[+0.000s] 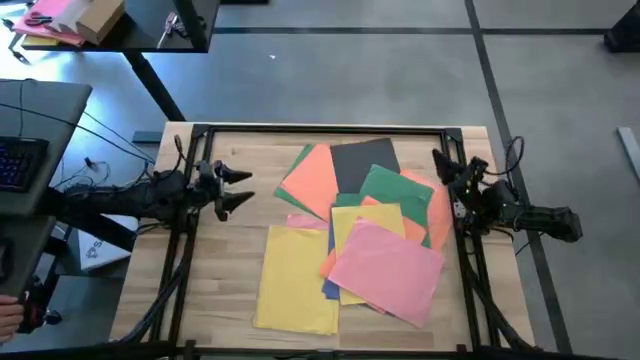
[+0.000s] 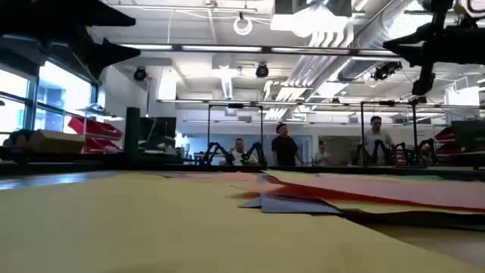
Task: Organize paper
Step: Move the yellow paper to the top left of the table
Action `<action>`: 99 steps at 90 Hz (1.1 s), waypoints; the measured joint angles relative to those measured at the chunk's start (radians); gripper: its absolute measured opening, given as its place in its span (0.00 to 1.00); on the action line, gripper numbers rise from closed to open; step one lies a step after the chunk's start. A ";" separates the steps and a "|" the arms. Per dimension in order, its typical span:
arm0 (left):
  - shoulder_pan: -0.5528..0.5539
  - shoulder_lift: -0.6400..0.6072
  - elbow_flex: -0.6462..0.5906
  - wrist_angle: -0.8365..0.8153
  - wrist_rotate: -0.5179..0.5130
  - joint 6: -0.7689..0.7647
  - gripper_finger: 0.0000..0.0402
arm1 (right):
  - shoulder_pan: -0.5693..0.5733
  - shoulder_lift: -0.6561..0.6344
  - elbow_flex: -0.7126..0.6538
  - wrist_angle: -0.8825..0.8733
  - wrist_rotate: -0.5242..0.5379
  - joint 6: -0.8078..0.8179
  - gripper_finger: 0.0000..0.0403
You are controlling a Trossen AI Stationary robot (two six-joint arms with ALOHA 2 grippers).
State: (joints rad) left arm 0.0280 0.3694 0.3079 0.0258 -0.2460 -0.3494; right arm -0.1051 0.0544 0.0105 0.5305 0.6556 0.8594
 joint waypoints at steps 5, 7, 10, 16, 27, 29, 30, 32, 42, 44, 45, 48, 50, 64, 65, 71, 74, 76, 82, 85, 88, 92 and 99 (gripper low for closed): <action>0.016 0.056 0.042 0.001 0.000 -0.035 0.78 | 0.000 0.016 0.004 0.005 0.001 0.013 0.00; 0.021 0.077 0.058 0.000 0.000 -0.051 0.78 | 0.000 0.027 0.009 0.005 0.002 0.014 0.00; 0.031 0.109 0.082 0.000 0.000 -0.076 0.78 | 0.000 0.046 0.020 0.004 0.001 0.016 0.00; 0.052 0.172 0.131 -0.008 0.001 -0.131 0.78 | 0.000 0.092 0.052 0.005 -0.004 0.023 0.00; 0.101 0.277 0.212 -0.018 0.001 -0.197 0.78 | 0.000 0.206 0.132 0.006 -0.007 0.021 0.00; 0.111 0.292 0.227 -0.019 0.006 -0.205 0.78 | 0.000 0.228 0.147 0.006 -0.011 0.023 0.00; 0.115 0.300 0.234 -0.019 0.010 -0.210 0.78 | 0.000 0.240 0.155 0.006 -0.014 0.025 0.00; 0.124 0.312 0.249 -0.019 0.016 -0.221 0.78 | 0.000 0.262 0.171 0.007 -0.019 0.033 0.00; 0.160 0.357 0.316 -0.004 0.043 -0.244 0.78 | 0.000 0.374 0.243 0.006 -0.047 0.026 0.00; 0.165 0.362 0.326 0.001 0.043 -0.245 0.78 | 0.000 0.397 0.256 0.005 -0.047 0.015 0.00; 0.166 0.364 0.330 0.003 0.043 -0.245 0.78 | 0.000 0.408 0.263 0.005 -0.046 0.010 0.00; 0.171 0.369 0.342 0.011 0.044 -0.244 0.78 | 0.000 0.441 0.284 0.006 -0.038 -0.003 0.00; 0.172 0.371 0.347 0.021 0.044 -0.242 0.78 | 0.000 0.465 0.298 0.006 -0.028 -0.005 0.00; 0.176 0.371 0.358 0.129 0.045 -0.237 0.78 | 0.001 0.626 0.414 -0.068 -0.072 -0.034 0.00; 0.175 0.371 0.358 0.134 0.046 -0.233 0.78 | 0.001 0.638 0.424 -0.080 -0.077 -0.035 0.00; 0.175 0.377 0.358 0.160 0.054 -0.205 0.78 | 0.004 0.703 0.489 -0.168 -0.103 -0.043 0.00; 0.175 0.382 0.358 0.169 0.056 -0.193 0.78 | 0.006 0.732 0.524 -0.215 -0.109 -0.055 0.00; 0.175 0.384 0.358 0.169 0.056 -0.189 0.78 | 0.008 0.752 0.550 -0.252 -0.110 -0.068 0.00; 0.175 0.394 0.358 0.169 0.055 -0.182 0.78 | 0.010 0.800 0.623 -0.345 -0.111 -0.104 0.00; 0.175 0.398 0.358 0.170 0.055 -0.187 0.78 | 0.010 0.820 0.658 -0.390 -0.111 -0.122 0.00; 0.175 0.403 0.358 0.169 0.055 -0.205 0.78 | 0.010 0.838 0.691 -0.430 -0.111 -0.138 0.00; 0.175 0.409 0.358 0.175 0.058 -0.245 0.78 | 0.010 0.858 0.729 -0.485 -0.111 -0.163 0.00; 0.175 0.427 0.358 0.198 0.082 -0.323 0.78 | 0.010 0.880 0.787 -0.560 -0.111 -0.209 0.00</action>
State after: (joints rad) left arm 0.2028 0.7965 0.6655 0.2237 -0.1643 -0.6728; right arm -0.0956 0.9339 0.7975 -0.0299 0.5442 0.6499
